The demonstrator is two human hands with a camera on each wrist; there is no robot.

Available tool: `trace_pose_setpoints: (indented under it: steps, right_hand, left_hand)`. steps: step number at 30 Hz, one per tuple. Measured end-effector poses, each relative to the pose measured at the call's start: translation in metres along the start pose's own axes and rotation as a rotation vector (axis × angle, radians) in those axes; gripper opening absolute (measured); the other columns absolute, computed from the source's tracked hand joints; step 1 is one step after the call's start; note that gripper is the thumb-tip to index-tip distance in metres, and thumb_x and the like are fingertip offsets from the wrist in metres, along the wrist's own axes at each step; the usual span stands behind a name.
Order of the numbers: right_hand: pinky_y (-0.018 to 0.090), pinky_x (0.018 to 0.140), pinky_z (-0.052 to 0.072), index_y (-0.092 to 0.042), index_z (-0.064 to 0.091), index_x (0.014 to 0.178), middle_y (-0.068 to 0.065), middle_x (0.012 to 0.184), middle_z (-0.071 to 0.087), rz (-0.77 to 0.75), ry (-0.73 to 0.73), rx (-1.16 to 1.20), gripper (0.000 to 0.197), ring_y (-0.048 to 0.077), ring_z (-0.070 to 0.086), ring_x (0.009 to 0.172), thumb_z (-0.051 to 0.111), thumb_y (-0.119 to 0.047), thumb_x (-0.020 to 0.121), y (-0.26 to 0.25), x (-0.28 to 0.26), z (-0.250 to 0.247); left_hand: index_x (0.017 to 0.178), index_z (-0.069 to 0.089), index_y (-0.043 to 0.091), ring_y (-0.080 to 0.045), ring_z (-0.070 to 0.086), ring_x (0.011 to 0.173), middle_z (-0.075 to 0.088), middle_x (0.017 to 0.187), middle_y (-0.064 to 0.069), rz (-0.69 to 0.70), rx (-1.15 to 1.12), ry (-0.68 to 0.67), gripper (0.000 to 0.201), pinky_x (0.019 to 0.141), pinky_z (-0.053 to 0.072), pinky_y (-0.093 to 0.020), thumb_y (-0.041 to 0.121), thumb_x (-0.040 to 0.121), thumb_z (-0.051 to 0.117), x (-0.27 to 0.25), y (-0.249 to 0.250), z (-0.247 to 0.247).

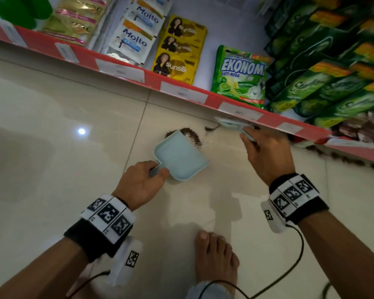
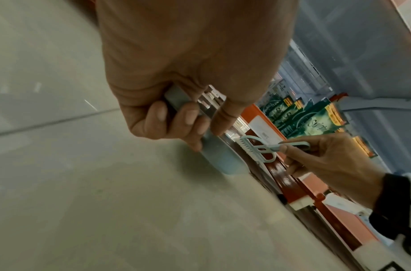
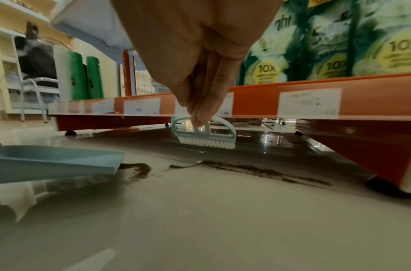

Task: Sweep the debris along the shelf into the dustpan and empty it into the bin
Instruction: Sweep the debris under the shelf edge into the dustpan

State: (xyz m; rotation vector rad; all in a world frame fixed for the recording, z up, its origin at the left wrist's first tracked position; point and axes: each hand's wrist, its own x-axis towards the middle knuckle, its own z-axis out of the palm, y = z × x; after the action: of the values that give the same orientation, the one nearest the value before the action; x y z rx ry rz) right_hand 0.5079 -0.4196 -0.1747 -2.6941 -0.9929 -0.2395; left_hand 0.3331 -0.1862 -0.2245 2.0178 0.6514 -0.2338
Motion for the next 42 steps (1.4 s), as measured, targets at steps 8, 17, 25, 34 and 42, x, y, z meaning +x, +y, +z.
trace_pose_setpoints:
  steps: [8,17,25,34,42]
  right_hand:
    - [0.047,0.077,0.053,-0.004,0.064,0.122,0.025,0.106,0.070,0.191,-0.146,-0.155,0.029,0.044,0.066,0.092,0.050,-0.011,0.097,0.023,0.019,0.015]
    - [0.043,0.079,0.050,-0.007,0.064,0.115,0.020,0.113,0.067,0.210,-0.293,-0.219,0.025,0.040,0.063,0.100,0.046,-0.013,0.098,0.003,0.032,0.027]
    - [0.046,0.068,0.052,-0.009,0.064,0.120,0.016,0.100,0.065,0.009,-0.294,-0.048,0.028,0.039,0.064,0.081,0.048,-0.022,0.101,-0.030,0.007,0.002]
    - [0.043,0.065,0.050,-0.013,0.062,0.119,0.022,0.092,0.069,0.303,-0.249,-0.424,0.025,0.043,0.066,0.080,0.049,-0.015,0.097,0.052,0.004,-0.003]
    - [0.043,0.065,0.053,-0.013,0.064,0.115,0.014,0.097,0.070,0.136,-0.307,-0.069,0.026,0.038,0.066,0.080,0.048,-0.025,0.099,0.020,-0.021,0.009]
  left_hand:
    - [0.057,0.045,0.020,-0.011,0.045,0.054,0.047,0.055,0.006,0.048,-0.023,-0.047,0.037,0.053,0.032,-0.028,0.038,0.088,0.057,0.033,0.028,0.027]
    - [0.075,0.064,0.009,-0.020,0.057,0.065,0.061,0.065,-0.002,0.037,-0.034,-0.102,0.036,0.062,0.043,-0.030,0.041,0.089,0.054,0.027,0.015,0.022]
    - [0.058,0.045,0.019,-0.013,0.048,0.054,0.050,0.054,0.007,0.037,-0.040,-0.048,0.040,0.054,0.035,-0.028,0.041,0.089,0.057,0.030,0.011,0.013]
    - [0.068,0.057,0.007,-0.016,0.050,0.058,0.053,0.058,0.003,0.038,-0.088,-0.098,0.038,0.060,0.039,-0.029,0.039,0.088,0.058,0.032,0.029,0.036]
    - [0.053,0.040,0.022,-0.010,0.044,0.051,0.044,0.049,0.008,0.080,0.003,-0.101,0.042,0.051,0.030,-0.027,0.036,0.088,0.059,0.030,0.045,0.058]
